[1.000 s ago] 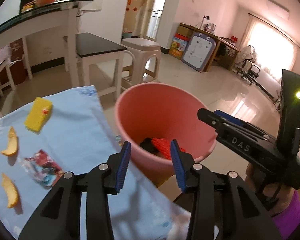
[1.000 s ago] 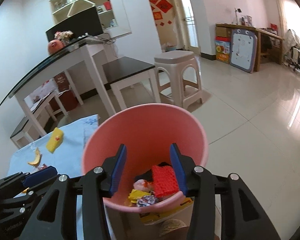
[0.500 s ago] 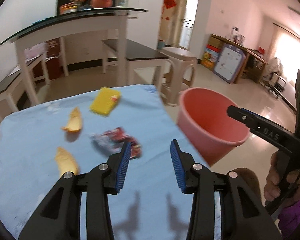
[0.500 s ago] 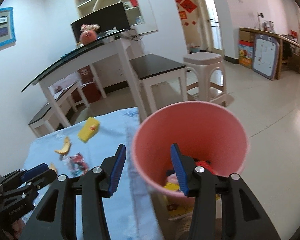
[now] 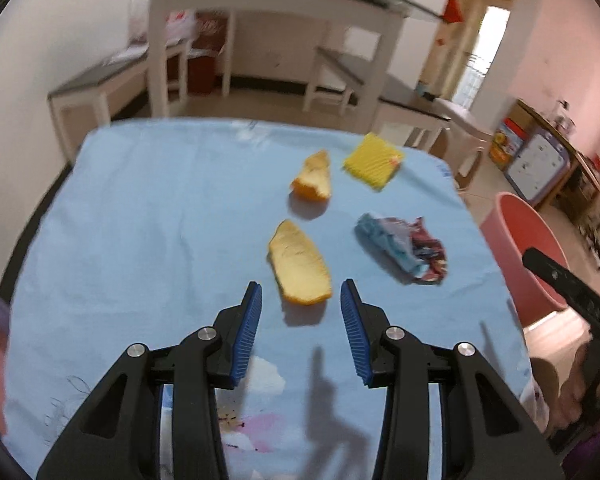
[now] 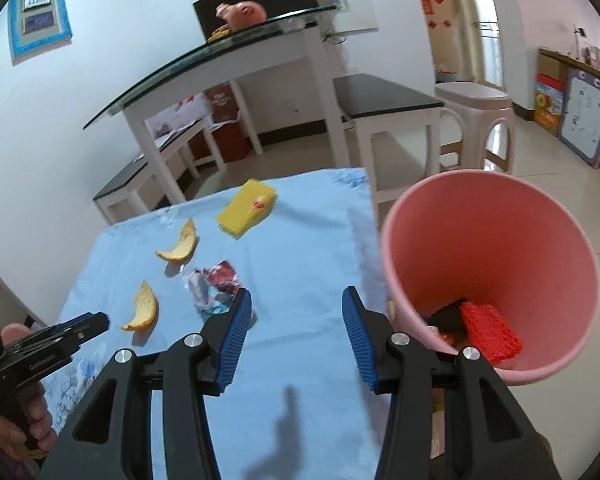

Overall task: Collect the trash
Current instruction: 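Move both open tools back over the remaining trash on the table, then grasp a bread crust with the left tool while the right tool grasps a crumpled wrapper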

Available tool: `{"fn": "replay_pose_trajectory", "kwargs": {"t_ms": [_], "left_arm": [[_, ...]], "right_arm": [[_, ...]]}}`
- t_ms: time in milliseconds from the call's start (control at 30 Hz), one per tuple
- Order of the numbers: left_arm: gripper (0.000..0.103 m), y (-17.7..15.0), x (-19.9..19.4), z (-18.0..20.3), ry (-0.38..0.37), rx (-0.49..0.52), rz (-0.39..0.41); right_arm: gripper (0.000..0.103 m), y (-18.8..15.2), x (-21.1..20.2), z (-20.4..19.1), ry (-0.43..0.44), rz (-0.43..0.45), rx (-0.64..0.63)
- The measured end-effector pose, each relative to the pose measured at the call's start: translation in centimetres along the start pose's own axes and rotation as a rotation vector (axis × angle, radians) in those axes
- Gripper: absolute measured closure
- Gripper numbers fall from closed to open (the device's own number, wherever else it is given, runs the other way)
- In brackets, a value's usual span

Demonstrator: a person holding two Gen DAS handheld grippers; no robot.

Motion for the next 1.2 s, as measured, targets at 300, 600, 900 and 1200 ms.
{"fn": "replay_pose_trajectory", "kwargs": {"t_ms": [300,600,900,1200], "left_arm": [[0.062,0.1,4.0,0.1,0.057,-0.051,-0.064],[0.068,-0.5,3.9,0.1,0.062,-0.033,-0.045],[0.099,-0.5,2.5,0.3,0.021,0.003,-0.01],[0.1,-0.2,0.1,-0.4,0.012,0.0,0.044]], "right_arm": [[0.056,0.3,2.6,-1.2,0.037,-0.039,-0.054],[0.048,0.7,5.3,-2.5,0.088,-0.072,-0.087],[0.046,1.4,8.3,-4.7,0.086,-0.12,-0.185],[0.088,0.5,10.7,-5.6,0.119,-0.211,-0.185]]}}
Point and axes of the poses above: each gripper's, at about its wrist camera, not at the fingertips, and x roughly the way its jaws point, z to its right, y to its top, the point moved 1 cm from there along x, roughly the way its jaws point, and after that the axes turned 7 degrees about -x, right-handed, at the moved point
